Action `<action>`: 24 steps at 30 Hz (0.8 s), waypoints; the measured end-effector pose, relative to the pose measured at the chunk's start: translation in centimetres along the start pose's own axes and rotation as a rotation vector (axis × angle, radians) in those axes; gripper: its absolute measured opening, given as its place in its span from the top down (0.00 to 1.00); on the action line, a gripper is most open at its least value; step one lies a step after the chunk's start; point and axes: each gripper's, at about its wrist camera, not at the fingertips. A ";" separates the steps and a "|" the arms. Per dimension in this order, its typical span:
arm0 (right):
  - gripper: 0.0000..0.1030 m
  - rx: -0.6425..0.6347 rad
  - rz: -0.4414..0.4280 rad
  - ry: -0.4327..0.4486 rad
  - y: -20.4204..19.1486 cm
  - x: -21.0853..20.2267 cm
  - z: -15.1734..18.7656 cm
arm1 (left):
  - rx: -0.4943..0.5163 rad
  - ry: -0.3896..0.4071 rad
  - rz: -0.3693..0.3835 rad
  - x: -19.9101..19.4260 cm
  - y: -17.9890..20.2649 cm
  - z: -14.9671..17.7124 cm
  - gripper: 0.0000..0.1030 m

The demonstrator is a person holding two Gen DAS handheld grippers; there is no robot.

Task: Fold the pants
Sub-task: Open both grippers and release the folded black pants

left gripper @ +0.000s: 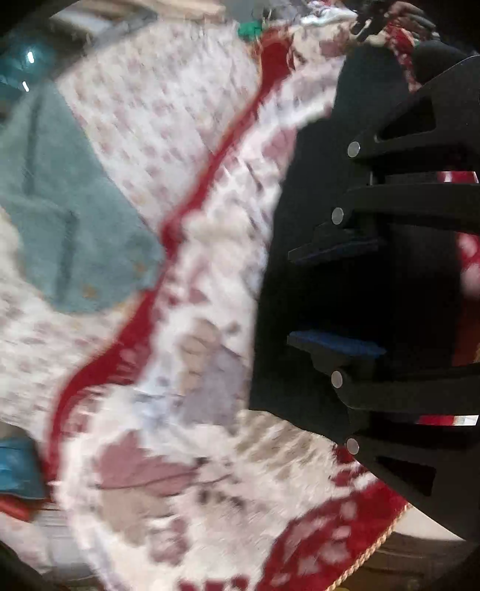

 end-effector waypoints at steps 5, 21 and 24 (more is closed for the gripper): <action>0.62 -0.406 0.020 -0.099 -6.7 3.4 0.4 | -0.073 -0.062 0.305 -3.5 4.3 1.1 0.61; 0.63 -0.409 0.106 -0.068 -4.3 7.1 -0.1 | -0.221 -0.371 0.501 5.9 13.4 6.8 0.47; 0.63 -0.436 0.168 -0.082 -2.9 11.4 -0.8 | -0.243 -0.388 0.499 6.4 13.0 7.0 0.47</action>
Point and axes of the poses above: each gripper's, at about its wrist camera, not at the fingertips, and x roughly the way its jaws point, y to its right, z to its underside, and after that the axes turned 13 degrees about -x, right-handed
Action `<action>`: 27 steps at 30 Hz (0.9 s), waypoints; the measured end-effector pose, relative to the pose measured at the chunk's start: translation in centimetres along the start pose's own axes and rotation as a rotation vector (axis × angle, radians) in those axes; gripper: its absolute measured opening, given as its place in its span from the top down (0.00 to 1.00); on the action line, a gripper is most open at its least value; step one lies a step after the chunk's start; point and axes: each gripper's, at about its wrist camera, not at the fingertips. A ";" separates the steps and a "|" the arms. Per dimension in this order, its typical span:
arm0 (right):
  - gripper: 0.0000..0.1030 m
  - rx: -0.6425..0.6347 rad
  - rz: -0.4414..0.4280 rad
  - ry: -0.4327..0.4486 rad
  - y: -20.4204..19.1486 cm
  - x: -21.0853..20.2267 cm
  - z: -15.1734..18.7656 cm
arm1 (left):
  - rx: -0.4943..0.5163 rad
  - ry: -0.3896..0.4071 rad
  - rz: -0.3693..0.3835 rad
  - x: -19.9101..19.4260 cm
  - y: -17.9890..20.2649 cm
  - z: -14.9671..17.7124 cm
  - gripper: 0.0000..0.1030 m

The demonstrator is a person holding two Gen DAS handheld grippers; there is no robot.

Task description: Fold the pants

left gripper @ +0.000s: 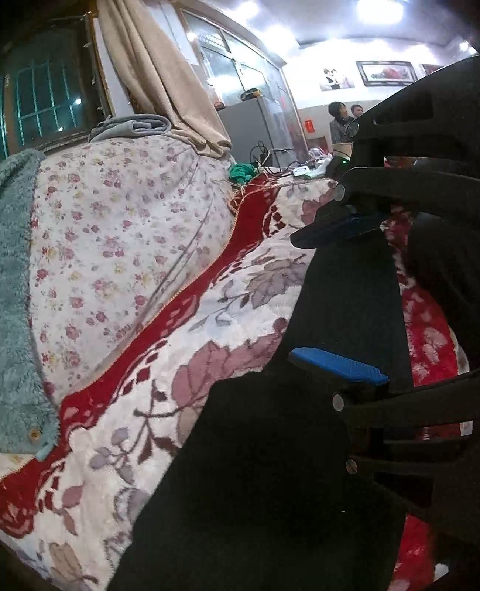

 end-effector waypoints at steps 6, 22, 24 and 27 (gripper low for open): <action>0.65 0.094 0.066 0.059 1.7 -2.8 -1.0 | -0.048 0.021 0.042 -1.0 -0.9 0.0 0.47; 0.49 0.106 0.085 0.085 0.7 -1.8 -0.1 | 0.086 0.071 0.080 -1.3 5.0 2.8 0.38; 0.50 0.174 0.018 0.185 1.9 -4.9 0.8 | 0.091 0.088 0.102 -0.5 6.0 3.7 0.32; 0.50 0.290 -0.002 0.318 3.3 -9.6 3.8 | 0.017 0.002 0.149 3.6 7.2 5.2 0.32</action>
Point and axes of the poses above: each gripper's, at about its wrist camera, not at the fingertips, and x roughly the way its jaws point, y to its right, z to its underside, and after that the axes turned 13 degrees about -x, right-handed
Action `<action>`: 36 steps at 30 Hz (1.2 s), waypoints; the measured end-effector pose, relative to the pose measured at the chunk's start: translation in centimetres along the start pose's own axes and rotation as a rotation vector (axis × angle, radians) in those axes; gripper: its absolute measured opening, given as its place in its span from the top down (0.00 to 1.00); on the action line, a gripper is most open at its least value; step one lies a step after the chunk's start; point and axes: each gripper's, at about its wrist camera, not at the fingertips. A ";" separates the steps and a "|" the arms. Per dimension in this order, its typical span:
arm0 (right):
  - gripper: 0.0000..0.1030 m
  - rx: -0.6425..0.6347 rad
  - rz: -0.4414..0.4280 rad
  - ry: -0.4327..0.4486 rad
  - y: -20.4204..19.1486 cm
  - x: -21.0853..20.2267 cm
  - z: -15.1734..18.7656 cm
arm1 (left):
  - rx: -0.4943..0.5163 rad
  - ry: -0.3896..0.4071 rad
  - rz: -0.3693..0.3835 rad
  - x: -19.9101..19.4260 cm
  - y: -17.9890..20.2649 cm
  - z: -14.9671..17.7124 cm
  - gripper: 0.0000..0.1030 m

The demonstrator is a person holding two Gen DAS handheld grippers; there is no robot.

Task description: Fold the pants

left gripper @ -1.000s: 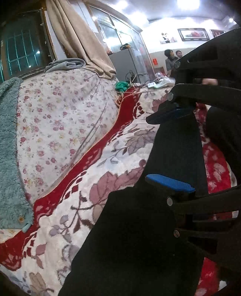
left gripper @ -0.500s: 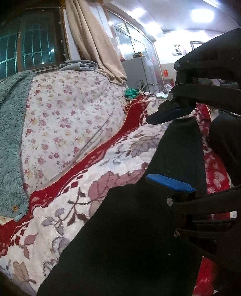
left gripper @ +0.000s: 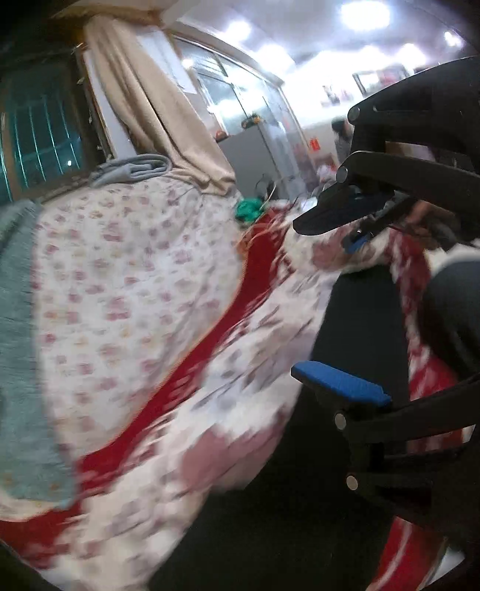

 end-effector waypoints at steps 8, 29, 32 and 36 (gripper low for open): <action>0.49 0.477 -0.171 0.036 4.1 -5.4 7.3 | 0.272 -0.186 -0.186 9.3 1.8 3.8 0.32; 0.91 0.457 -0.187 0.091 3.7 2.4 10.5 | 0.093 -0.229 -0.171 10.0 -2.8 2.1 0.32; 0.91 0.441 -0.155 0.087 3.4 2.3 10.5 | 0.101 -0.229 -0.174 10.2 -2.8 1.9 0.32; 0.91 0.423 -0.137 0.075 3.0 2.2 10.4 | 0.089 -0.208 -0.178 10.2 -3.0 1.1 0.32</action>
Point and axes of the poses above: each gripper's, at about its wrist camera, not at the fingertips, and x roughly the way its jaws point, y to its right, z to its underside, and after that the axes turned 13 degrees about -x, right-handed
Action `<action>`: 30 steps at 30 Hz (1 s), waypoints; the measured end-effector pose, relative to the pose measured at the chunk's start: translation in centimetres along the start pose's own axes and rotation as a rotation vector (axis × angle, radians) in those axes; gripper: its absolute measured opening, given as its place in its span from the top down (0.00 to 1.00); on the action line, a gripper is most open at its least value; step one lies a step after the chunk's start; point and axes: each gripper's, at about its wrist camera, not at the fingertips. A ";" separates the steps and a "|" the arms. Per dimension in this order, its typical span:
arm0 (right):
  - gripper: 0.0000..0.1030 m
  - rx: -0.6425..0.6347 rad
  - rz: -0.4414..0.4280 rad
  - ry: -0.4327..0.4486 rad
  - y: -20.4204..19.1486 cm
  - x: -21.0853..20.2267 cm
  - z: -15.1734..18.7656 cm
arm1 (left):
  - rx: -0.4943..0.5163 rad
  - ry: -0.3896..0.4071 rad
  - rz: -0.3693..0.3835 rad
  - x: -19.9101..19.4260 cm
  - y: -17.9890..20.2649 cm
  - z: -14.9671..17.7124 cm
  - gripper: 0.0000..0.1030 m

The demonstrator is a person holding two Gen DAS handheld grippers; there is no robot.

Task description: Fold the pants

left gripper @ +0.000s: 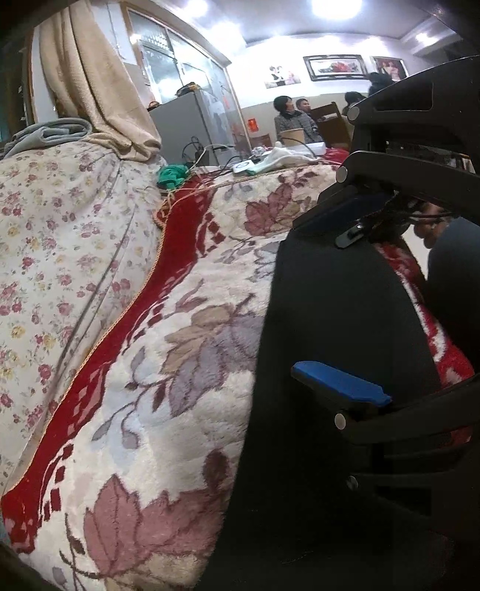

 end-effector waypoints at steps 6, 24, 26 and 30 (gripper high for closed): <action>0.91 -0.026 0.032 -0.005 -0.5 0.2 -0.4 | 0.015 0.017 -0.017 -0.4 1.1 -0.9 0.32; 0.90 0.006 0.091 -0.033 -0.6 0.6 -0.8 | 0.009 0.024 0.027 -1.0 0.0 -1.2 0.32; 0.90 0.006 0.091 -0.036 -0.6 0.7 -0.9 | 0.023 0.018 0.011 -0.9 0.1 -1.1 0.32; 0.90 -0.009 0.096 -0.085 -0.6 1.0 -1.4 | 0.043 0.022 -0.023 -1.0 0.4 -0.7 0.32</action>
Point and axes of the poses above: each gripper's, at about its wrist camera, not at the fingertips, and x roughly the way its jaws point, y to its right, z to its underside, and after that the axes turned 13 degrees about -x, right-handed
